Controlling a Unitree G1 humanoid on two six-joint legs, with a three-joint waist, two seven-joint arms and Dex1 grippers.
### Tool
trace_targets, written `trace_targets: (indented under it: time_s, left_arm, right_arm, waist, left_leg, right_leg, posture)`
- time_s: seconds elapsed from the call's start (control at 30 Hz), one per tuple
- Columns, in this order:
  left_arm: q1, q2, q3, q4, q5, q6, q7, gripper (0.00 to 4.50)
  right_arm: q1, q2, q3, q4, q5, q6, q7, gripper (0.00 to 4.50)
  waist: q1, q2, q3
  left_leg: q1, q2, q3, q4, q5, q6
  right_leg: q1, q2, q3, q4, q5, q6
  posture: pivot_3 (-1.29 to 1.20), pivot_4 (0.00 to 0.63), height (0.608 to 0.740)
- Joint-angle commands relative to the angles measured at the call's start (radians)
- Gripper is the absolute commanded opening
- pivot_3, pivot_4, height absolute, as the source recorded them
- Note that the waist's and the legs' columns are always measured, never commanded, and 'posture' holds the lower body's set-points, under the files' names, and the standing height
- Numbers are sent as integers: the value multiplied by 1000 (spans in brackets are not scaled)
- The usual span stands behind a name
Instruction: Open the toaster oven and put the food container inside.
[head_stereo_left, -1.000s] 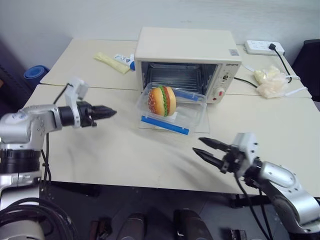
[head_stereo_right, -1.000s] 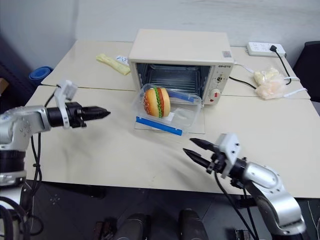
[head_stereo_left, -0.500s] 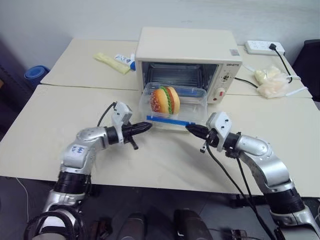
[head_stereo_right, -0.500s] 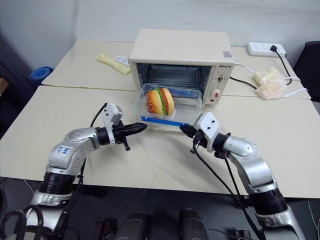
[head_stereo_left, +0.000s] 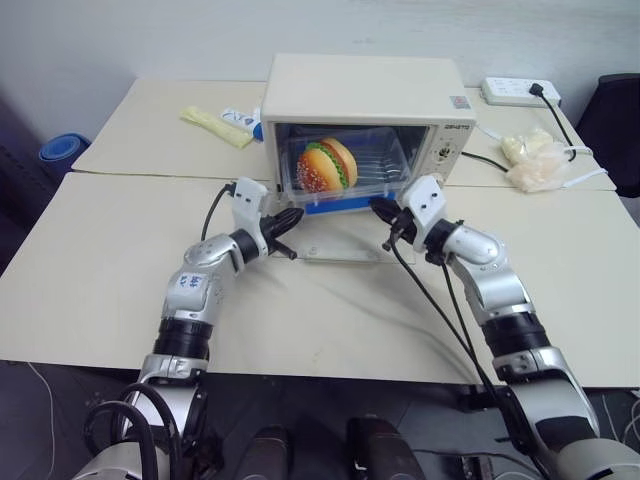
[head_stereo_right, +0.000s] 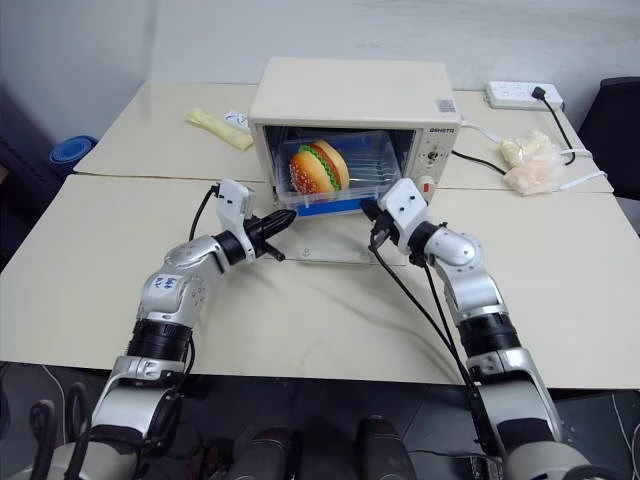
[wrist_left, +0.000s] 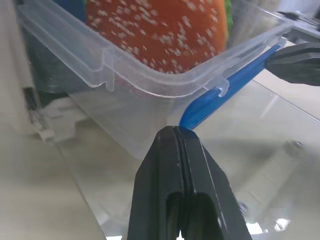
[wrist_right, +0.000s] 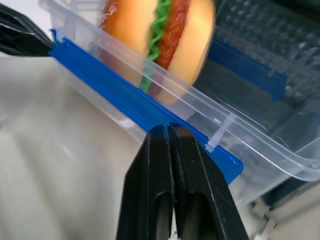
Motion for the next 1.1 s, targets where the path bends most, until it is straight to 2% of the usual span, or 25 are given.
trace_targets:
  time_s: [0.03,0.3,0.5,0.8,0.9,1.1]
  left_arm:
    - [-55,-14,37,57,15,-60,45,0]
    - [-151,-53,94,258,35,-180,146,0]
    - [-122,-59,101,230,26,-166,147,0]
    - [78,88,25,-156,-61,108,-103,0]
    - [62,68,18,-146,-63,96,-120,0]
    - [-86,-22,21,83,11,-39,-34,0]
  right_arm:
    - [-62,16,-33,103,-16,-73,-26,84]
    - [-183,65,-42,314,-28,-139,-28,84]
    - [-216,98,-72,362,-10,-153,-24,84]
    - [-108,89,-94,145,40,-46,52,84]
    - [-56,79,-97,72,45,-20,51,84]
    - [95,49,-100,-148,70,58,60,84]
  waist:
    - [0,0,0]
    - [-5,0,0]
    - [-22,0,0]
    - [-30,1,0]
    - [-20,1,0]
    - [0,0,0]
  left_leg:
    - [0,0,0,0,0,0]
    - [-1,0,0,-1,0,0]
    - [-1,0,0,-1,0,0]
    - [-2,2,0,-3,0,-2]
    - [-2,1,-1,-1,0,-1]
    - [-2,-1,-1,0,0,0]
  right_leg:
    - [0,0,0,0,0,0]
    - [-1,0,0,1,0,0]
    - [-1,0,0,3,0,0]
    - [-2,0,0,4,0,0]
    - [-2,0,0,3,0,0]
    - [-1,-1,0,1,0,0]
  posture:
    - [0,150,740]
    - [0,150,740]
    - [0,150,740]
    - [0,150,740]
    - [0,150,740]
    - [0,150,740]
